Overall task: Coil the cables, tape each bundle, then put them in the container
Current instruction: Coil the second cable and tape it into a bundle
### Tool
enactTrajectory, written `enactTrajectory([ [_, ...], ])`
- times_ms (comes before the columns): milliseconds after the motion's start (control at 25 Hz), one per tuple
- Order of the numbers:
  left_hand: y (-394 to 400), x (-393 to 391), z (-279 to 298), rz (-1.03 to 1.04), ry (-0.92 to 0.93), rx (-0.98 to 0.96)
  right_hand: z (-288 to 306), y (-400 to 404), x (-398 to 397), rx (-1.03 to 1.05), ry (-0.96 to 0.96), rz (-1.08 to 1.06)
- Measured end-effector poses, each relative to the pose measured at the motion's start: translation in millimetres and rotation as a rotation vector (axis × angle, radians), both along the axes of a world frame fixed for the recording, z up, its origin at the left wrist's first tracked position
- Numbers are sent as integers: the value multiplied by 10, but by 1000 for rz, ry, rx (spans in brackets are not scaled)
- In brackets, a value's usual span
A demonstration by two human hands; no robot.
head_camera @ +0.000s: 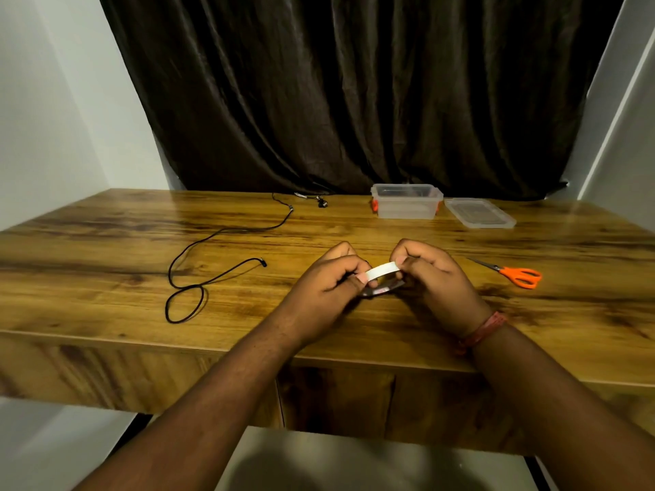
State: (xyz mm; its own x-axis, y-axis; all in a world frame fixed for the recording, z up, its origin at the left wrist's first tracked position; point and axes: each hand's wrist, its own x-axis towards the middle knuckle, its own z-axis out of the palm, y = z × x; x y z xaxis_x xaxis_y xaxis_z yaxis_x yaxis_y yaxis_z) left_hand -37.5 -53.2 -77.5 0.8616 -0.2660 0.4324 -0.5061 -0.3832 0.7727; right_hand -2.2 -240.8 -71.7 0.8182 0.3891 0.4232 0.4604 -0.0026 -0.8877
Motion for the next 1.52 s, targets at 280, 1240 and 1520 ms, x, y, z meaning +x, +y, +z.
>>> enactTrajectory([
  [280,-1,11,5,-11,-35,47,-39,34,33,-166,-135,0],
  [1240,47,7,19,-159,169,-159,-30,-52,107,275,123,76],
  [1520,24,-7,17,-109,124,-54,-26,7,9,-200,-165,18],
])
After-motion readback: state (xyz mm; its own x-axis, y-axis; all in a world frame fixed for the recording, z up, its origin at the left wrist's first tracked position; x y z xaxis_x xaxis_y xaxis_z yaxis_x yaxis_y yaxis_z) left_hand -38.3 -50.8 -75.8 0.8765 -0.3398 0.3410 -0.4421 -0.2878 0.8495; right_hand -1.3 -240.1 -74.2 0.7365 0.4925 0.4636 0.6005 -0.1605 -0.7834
